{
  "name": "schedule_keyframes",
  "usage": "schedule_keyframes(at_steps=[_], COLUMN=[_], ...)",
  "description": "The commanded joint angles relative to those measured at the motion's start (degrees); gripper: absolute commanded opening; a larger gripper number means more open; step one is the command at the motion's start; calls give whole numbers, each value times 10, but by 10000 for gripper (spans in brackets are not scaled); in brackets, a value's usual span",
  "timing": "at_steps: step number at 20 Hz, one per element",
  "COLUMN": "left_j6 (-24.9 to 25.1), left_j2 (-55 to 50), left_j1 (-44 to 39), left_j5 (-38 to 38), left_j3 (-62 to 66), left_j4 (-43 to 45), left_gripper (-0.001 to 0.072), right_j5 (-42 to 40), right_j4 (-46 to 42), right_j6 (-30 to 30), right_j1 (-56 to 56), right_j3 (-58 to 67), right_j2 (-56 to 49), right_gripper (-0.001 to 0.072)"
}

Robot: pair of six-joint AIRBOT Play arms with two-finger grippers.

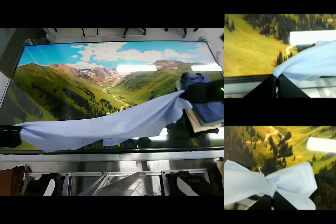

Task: Fold the shirts.

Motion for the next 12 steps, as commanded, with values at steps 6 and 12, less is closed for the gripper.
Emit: schedule_keyframes(at_steps=[6,12], left_j6=[24,41], left_j2=[-118,-234], left_j1=[-8,-8], left_j5=[118,122], left_j3=[-129,-107], left_j4=[5,7], left_gripper=[11,11], right_j5=[-231,-166], right_j4=[107,202], right_j6=[-40,-127], right_j1=[0,-46], right_j3=[4,4], right_j2=[-329,-369], right_gripper=[38,667])
